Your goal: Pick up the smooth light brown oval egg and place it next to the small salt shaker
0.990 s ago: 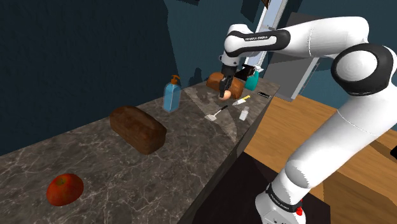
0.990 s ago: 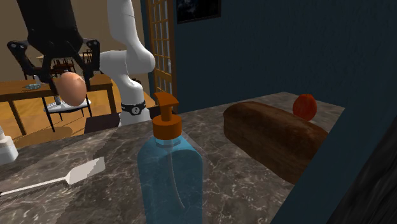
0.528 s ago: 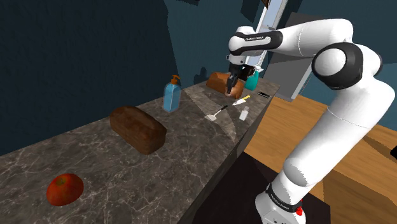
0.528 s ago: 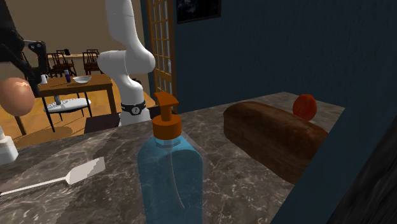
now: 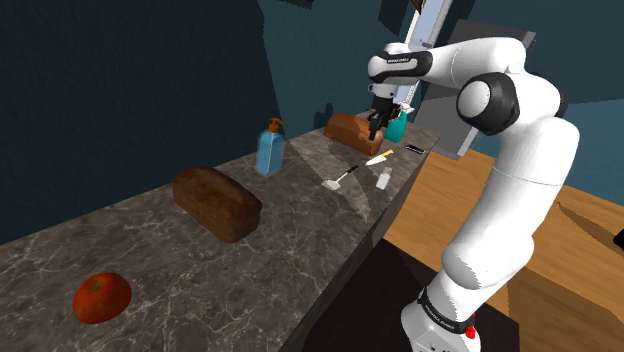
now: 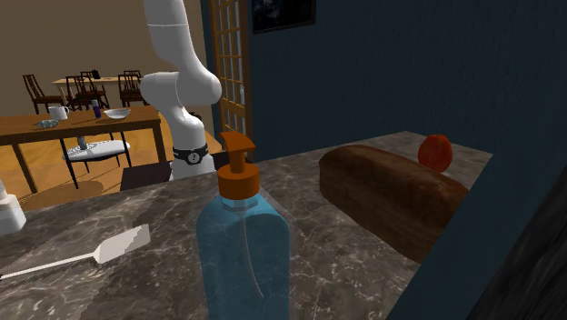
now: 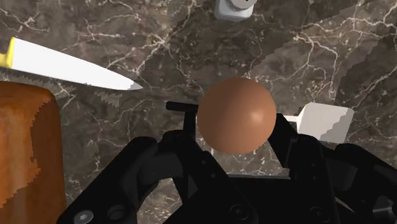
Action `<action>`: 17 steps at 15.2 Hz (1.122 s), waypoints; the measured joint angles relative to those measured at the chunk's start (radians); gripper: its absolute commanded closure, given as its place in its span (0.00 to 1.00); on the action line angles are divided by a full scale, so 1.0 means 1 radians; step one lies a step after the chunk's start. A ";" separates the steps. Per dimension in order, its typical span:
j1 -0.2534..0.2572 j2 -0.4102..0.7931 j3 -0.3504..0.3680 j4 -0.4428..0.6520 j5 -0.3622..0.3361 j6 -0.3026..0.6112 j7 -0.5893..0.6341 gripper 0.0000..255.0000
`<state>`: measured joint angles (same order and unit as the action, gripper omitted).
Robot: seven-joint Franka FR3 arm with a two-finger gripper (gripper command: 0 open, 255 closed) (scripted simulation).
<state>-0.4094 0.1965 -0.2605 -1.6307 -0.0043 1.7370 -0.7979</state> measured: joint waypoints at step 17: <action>-0.101 0.205 -0.034 0.135 0.055 0.068 -0.135 1.00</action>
<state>-0.5100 0.4020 -0.2943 -1.4961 0.0503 1.8047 -0.9332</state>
